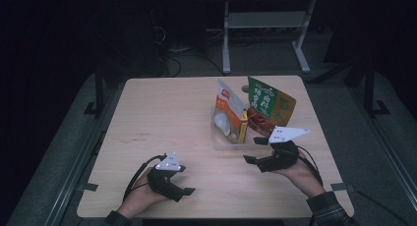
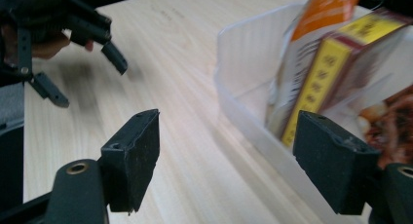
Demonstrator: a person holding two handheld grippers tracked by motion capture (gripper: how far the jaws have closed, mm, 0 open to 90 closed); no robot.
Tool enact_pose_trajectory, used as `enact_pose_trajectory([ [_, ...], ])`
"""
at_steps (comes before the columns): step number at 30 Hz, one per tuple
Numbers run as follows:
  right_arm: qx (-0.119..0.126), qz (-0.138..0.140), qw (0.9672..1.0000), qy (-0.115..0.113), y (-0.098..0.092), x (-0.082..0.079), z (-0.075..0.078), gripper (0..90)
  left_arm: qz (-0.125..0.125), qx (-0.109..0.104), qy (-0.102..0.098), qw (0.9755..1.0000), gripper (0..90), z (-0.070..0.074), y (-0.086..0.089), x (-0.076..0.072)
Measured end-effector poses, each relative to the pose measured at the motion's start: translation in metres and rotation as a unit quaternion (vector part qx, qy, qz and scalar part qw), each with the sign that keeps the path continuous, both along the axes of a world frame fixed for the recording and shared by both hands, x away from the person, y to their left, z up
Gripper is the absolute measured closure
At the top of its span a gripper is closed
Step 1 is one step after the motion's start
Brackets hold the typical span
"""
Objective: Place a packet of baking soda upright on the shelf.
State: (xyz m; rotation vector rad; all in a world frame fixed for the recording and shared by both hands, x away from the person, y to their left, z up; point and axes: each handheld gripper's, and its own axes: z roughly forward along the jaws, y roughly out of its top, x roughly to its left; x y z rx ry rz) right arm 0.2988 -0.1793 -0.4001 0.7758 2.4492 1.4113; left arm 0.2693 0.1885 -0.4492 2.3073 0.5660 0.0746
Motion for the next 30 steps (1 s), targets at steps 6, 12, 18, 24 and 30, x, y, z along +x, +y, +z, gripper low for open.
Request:
enact_pose_trajectory([
  [6,-0.022,0.019,0.9996,0.007,0.012,-0.007,-0.016,24.4,-0.017,0.004,0.001,0.9999,15.0,-0.001,-0.003,-0.002],
  [12,-0.068,0.052,0.9961,0.019,0.025,-0.014,-0.031,24.1,-0.03,0.015,0.005,0.9994,14.7,-0.004,-0.009,-0.005],
  [18,-0.113,0.089,0.9892,0.032,0.037,-0.017,-0.043,24.1,-0.042,0.021,0.008,0.9989,14.7,-0.007,-0.012,-0.006],
  [24,-0.122,0.099,0.9869,0.035,0.039,-0.017,-0.046,24.1,-0.042,0.022,0.008,0.9988,14.7,-0.008,-0.013,-0.007],
  [30,-0.121,0.101,0.987,0.032,0.038,-0.016,-0.047,24.0,-0.049,0.031,0.006,0.9983,14.7,-0.008,-0.013,-0.006],
])
